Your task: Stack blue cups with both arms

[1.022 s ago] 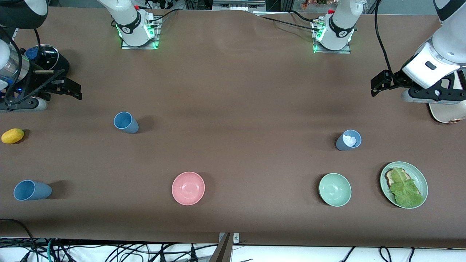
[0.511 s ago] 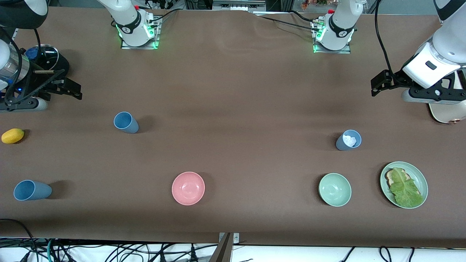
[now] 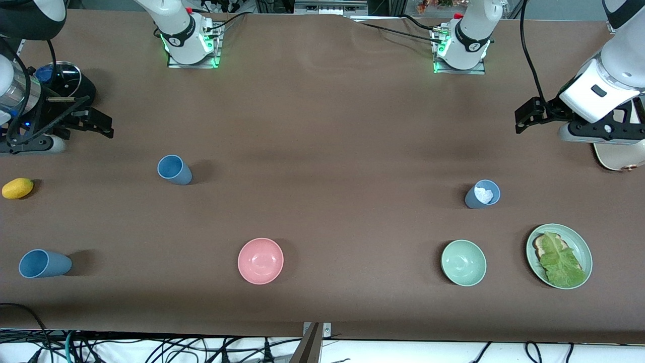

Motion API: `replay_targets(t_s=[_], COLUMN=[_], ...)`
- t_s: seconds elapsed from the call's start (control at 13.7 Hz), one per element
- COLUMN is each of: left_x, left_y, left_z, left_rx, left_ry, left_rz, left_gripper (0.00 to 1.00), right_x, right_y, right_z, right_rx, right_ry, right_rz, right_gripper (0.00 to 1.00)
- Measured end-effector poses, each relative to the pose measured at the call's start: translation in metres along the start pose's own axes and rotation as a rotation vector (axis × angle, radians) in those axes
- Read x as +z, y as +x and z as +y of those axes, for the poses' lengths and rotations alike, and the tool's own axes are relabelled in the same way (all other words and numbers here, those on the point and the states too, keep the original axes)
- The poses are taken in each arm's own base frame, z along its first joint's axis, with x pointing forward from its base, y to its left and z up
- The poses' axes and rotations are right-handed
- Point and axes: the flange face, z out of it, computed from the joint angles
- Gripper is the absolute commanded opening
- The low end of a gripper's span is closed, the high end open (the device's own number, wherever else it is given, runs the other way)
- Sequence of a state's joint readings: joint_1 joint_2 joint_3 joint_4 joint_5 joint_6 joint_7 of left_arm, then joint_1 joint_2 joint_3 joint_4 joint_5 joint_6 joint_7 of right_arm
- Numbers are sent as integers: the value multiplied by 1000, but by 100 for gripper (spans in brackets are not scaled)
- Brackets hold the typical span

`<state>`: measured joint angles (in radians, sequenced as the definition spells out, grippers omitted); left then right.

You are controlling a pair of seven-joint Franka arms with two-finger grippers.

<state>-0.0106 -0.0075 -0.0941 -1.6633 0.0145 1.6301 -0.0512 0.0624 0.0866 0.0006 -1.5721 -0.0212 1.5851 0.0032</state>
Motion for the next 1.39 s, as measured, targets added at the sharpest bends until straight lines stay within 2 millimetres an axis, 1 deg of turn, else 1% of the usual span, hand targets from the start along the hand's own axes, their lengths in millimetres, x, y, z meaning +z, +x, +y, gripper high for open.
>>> replay_targets(t_s=[0.22,0.44,0.51,0.66,0.88,0.95,1.1,1.24,1.39], left_x=[4,21,31,57,106,123,152,179,206], left_y=[2,10,15,33,59,67,79,88,96], left_z=[-8,-15,-19,-25,-32,-34,-34,-37,-46], left_rx=[-15,-27,-32,-43,-52,-54,-55,-50,-12], left_ry=[-1,-3,-4,-10,-18,-21,-26,-31,-38], left_rz=[-10,-41,-53,-55,-69,-74,-82,-89,-94], left_gripper=[100,100,100,100,100,100,100,100,100], right_x=[1,1,1,1,8,14,36,64,94], right_y=[0,0,0,0,2,4,10,20,31], right_z=[0,0,0,0,1,1,2,8,14], right_rx=[0,0,1,1,1,1,3,13,23], right_ry=[0,0,0,0,0,0,0,2,3], right_rz=[-1,-2,-2,-3,-18,-31,-82,-134,-151], right_gripper=[100,100,100,100,100,100,100,100,100])
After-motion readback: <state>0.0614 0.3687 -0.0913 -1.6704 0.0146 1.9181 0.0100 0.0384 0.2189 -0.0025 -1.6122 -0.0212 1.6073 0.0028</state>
